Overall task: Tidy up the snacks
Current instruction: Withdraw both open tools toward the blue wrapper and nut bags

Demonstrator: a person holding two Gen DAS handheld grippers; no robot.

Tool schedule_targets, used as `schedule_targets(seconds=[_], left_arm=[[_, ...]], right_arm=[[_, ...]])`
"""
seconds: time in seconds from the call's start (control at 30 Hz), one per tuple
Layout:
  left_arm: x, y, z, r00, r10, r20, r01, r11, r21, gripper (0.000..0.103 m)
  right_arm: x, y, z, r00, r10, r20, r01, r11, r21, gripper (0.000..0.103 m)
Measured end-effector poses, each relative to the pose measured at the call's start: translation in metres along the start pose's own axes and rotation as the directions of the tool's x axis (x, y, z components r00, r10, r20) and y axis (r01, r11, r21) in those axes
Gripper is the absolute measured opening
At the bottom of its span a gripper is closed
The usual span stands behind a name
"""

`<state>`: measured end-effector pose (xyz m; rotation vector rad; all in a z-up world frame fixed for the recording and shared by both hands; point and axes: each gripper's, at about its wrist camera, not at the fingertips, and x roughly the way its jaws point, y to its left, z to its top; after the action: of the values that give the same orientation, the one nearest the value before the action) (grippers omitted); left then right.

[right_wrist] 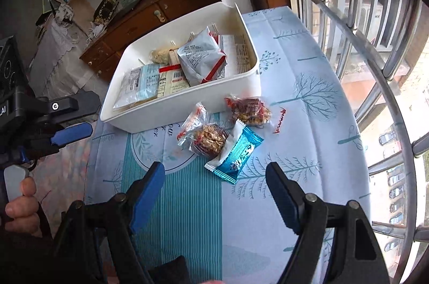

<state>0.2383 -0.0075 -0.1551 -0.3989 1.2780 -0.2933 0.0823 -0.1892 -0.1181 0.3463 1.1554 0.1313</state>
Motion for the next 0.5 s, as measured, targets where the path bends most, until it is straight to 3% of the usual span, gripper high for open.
schedule_targets(seconds=[0.2, 0.5], left_arm=[[0.033, 0.014, -0.006, 0.999, -0.007, -0.039, 0.001, 0.988, -0.155, 0.084], [0.086, 0.036, -0.009, 0.994, -0.036, -0.107, -0.006, 0.929, -0.370, 0.084]], right_arm=[[0.029, -0.019, 0.011, 0.991, 0.057, -0.120, -0.053, 0.998, 0.038, 0.078], [0.072, -0.038, 0.019, 0.964, 0.038, -0.262, -0.016, 0.996, 0.084, 0.074]])
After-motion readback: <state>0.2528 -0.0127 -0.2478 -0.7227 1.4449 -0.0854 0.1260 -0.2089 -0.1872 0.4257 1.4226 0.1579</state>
